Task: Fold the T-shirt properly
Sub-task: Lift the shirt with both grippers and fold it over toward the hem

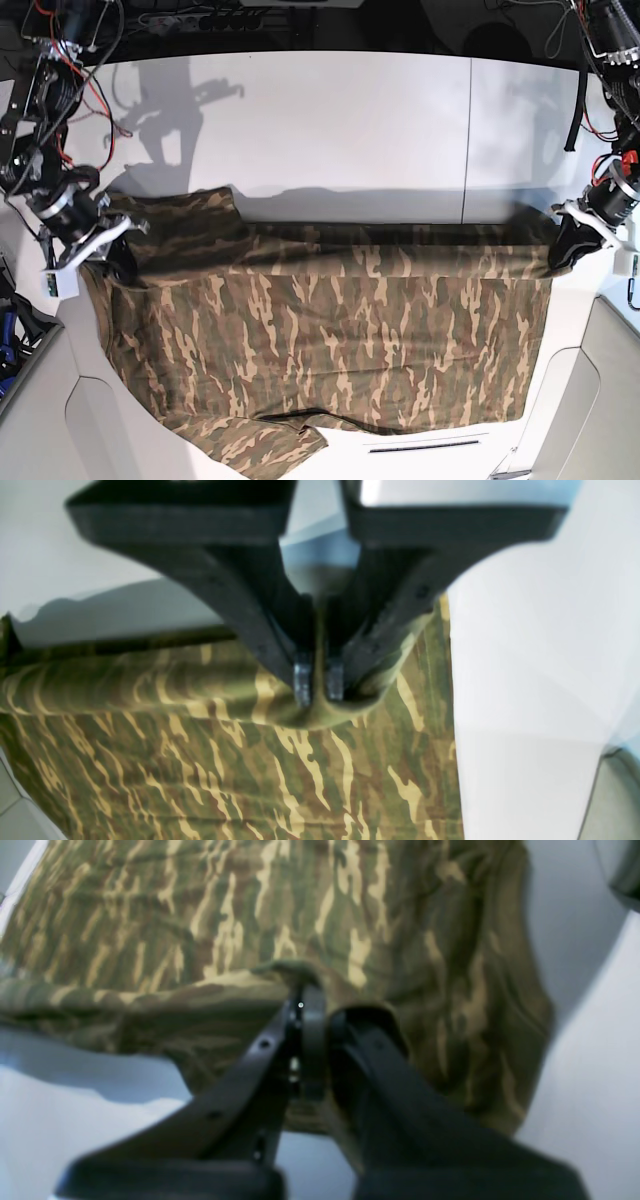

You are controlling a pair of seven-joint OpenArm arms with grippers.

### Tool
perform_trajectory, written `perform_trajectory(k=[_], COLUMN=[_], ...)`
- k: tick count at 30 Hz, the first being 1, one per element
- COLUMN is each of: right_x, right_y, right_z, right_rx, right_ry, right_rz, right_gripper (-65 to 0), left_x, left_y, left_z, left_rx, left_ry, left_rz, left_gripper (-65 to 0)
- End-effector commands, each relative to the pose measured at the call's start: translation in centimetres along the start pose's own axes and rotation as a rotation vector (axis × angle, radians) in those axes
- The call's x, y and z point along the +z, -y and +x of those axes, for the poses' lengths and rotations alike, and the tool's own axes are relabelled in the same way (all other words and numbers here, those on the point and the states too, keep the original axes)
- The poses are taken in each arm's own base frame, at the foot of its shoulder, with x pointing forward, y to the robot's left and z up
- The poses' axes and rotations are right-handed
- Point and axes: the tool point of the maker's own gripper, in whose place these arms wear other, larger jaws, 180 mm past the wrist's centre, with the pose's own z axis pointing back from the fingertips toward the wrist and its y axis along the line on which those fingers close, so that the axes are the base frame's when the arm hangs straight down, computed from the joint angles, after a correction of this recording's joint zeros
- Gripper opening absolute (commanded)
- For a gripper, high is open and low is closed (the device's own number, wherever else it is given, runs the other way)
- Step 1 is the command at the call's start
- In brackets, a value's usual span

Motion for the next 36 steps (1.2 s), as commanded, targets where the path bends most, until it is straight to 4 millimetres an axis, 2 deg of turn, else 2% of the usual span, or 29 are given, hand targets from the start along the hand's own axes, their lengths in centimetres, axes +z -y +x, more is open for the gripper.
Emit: perform_trajectory(k=[1,6,11,15,19,23,25,26,27,28,32,36], right_x=[-0.2,-2.6,-4.8,-6.5,-7.9,-8.8,-9.0,-9.0,-9.0,-8.9,-8.4,-6.8], right_y=[0.4,1.5,1.6,1.8,2.7,3.1,3.2,3.2,3.2,3.1,2.6,3.0], right_z=[2.3,4.3,6.4,7.3,7.7,6.5,5.8,5.6,5.4,5.4,6.2,7.2], right_rx=[0.005,-0.048,-0.063,-0.090,-0.109,-0.148,-0.158,-0.159,-0.158,-0.157,-0.158,-0.154], right_ry=[0.063,0.073,0.094,0.087,0.085,0.058,0.035,0.021,0.009,0.007,0.014,0.015], right_rz=[-0.001,0.014,0.058,0.078,0.061,0.058,0.059,0.060,0.061,0.064,0.086,0.081], right_gripper=[-65.0,-65.0,-65.0,-65.0,-65.0,-65.0,-44.5,-36.1,-30.4,-28.2,-28.1,-28.1], left_x=[0.0,-1.8,-3.3,-4.4,-5.4,-5.9,-5.9,-6.0,-6.0,-6.0,-6.0,-5.5], left_y=[-0.4,-1.0,-1.1,-1.9,-2.4,-3.3,-3.8,-4.0,-3.9,-3.6,-3.1,-3.0], left_z=[2.3,2.4,3.2,3.7,3.8,3.1,2.3,2.0,1.8,1.9,2.0,1.2], left_rx=[-0.018,-0.022,-0.068,-0.053,-0.022,0.019,0.081,0.136,0.176,0.202,0.224,0.252], left_ry=[0.066,0.051,0.067,0.063,0.057,0.040,0.011,-0.004,-0.017,-0.018,-0.016,-0.063], left_rz=[0.000,0.011,0.023,0.054,0.055,0.068,0.086,0.097,0.092,0.072,0.045,0.025], left_gripper=[-65.0,-65.0,-65.0,-65.0,-50.5,-39.3,-33.0,-31.7,-31.7,-31.8,-31.8,-31.8])
